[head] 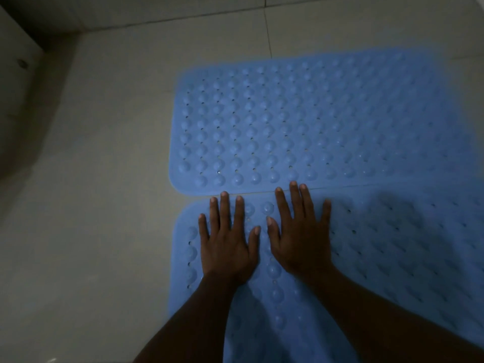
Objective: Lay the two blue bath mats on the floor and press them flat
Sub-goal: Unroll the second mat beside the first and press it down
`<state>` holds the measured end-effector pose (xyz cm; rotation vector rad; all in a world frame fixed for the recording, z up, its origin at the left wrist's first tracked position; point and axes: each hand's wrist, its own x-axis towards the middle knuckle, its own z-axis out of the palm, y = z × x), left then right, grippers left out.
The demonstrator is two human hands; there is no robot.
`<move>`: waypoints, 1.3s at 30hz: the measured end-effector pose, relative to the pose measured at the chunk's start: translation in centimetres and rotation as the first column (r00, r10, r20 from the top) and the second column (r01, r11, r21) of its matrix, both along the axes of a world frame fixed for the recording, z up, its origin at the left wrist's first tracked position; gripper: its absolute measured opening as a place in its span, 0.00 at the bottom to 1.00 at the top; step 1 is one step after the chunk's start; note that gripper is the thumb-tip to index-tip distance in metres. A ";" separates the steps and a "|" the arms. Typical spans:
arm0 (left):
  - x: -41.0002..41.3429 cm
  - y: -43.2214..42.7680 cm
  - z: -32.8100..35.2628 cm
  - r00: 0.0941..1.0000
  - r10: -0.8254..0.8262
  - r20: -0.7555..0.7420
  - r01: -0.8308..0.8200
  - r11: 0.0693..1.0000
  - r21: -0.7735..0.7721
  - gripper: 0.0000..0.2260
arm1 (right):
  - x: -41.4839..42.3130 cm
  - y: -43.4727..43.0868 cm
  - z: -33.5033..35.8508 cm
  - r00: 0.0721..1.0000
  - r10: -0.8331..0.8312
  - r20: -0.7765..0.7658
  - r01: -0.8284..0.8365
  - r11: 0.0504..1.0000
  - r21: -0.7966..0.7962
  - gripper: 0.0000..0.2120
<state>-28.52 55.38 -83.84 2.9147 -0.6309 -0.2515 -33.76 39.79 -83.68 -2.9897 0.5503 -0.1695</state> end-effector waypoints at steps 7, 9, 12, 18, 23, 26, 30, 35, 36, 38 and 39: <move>0.4 0.1 0.3 0.998 -0.005 -0.068 0.005 1.000 0.001 0.33 | 0.3 0.0 0.0 0.997 -0.004 -0.072 0.002 1.000 -0.029 0.31; 0.5 0.2 0.3 0.997 0.000 -0.080 0.000 1.000 -0.001 0.33 | 0.5 0.1 0.1 0.997 -0.002 -0.079 0.000 1.000 -0.030 0.31; 0.5 0.2 0.1 0.997 0.005 -0.082 -0.005 1.000 0.000 0.32 | 0.5 0.1 0.1 0.996 0.003 -0.084 -0.005 1.000 -0.028 0.31; 0.6 0.2 0.0 0.998 0.017 -0.062 -0.018 0.999 -0.028 0.31 | 0.6 -0.1 -0.3 0.997 0.027 -0.078 -0.025 0.999 0.021 0.31; 1.2 -0.5 1.6 0.980 0.048 -0.195 -0.036 0.997 0.066 0.31 | 0.5 -0.9 1.1 0.988 0.039 -0.149 -0.014 0.985 0.171 0.34; 0.6 -0.7 3.1 0.963 0.082 -0.258 -0.065 0.995 0.073 0.29 | -2.4 -2.1 2.7 0.989 -0.001 -0.145 0.033 0.976 0.215 0.37; -4.0 -0.8 4.0 0.973 0.075 -0.218 -0.060 0.995 0.073 0.31 | -9.8 -6.1 4.6 0.976 -0.042 -0.212 0.088 0.973 0.211 0.35; -10.5 -5.4 4.6 0.959 -0.127 -0.253 0.142 0.989 0.040 0.31 | -17.8 -11.9 5.4 0.938 -0.240 -0.250 0.269 0.959 0.088 0.32; -11.4 -6.5 4.8 0.949 -0.166 -0.269 0.182 0.982 0.039 0.31 | -19.0 -12.9 5.4 0.916 -0.270 -0.297 0.302 0.951 0.065 0.31; -12.9 -8.6 5.2 0.934 -0.221 -0.281 0.239 0.971 0.031 0.31 | -20.6 -14.7 5.3 0.884 -0.291 -0.367 0.359 0.924 0.133 0.32; -13.5 -9.6 5.4 0.929 -0.238 -0.284 0.255 0.967 0.022 0.31 | -21.0 -15.2 5.2 0.880 -0.316 -0.355 0.389 0.908 0.155 0.33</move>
